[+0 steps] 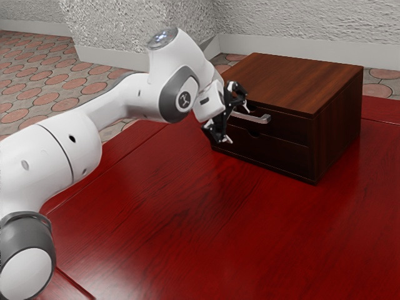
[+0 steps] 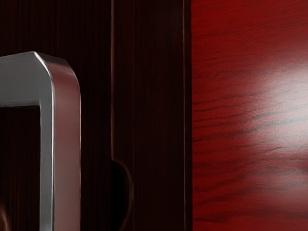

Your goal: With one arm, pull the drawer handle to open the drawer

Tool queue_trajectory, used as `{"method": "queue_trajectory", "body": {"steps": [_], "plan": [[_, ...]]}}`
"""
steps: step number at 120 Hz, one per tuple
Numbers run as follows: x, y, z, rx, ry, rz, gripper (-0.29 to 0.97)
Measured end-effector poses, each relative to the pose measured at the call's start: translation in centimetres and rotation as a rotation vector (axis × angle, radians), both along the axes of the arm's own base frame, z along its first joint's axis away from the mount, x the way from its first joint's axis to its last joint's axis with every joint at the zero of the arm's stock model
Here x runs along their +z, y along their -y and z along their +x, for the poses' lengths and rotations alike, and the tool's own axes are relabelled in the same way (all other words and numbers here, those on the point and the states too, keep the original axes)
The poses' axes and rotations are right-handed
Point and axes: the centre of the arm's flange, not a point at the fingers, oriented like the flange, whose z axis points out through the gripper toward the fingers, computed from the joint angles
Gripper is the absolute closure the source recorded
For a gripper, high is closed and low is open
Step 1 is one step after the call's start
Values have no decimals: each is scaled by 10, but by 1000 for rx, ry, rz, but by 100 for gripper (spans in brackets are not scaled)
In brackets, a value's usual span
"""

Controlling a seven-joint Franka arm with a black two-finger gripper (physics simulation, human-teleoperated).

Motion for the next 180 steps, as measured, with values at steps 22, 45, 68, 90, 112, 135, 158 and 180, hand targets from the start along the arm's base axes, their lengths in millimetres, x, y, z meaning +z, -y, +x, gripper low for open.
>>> {"method": "queue_trajectory", "body": {"steps": [22, 45, 68, 90, 112, 135, 158, 180], "plan": [[-7, 0, 4, 0, -6, -2, -10], [-13, -1, 5, 1, -22, -5, -26], [-8, -1, 3, 4, -20, -14, -23], [-8, 6, 3, -4, -22, -22, -17], [-8, 5, 2, -5, -29, -21, -17], [-2, 4, -1, -2, -32, -18, 8], [-2, -12, -3, 22, -38, -33, 18], [11, -10, -11, 23, -35, -41, 25]]}}
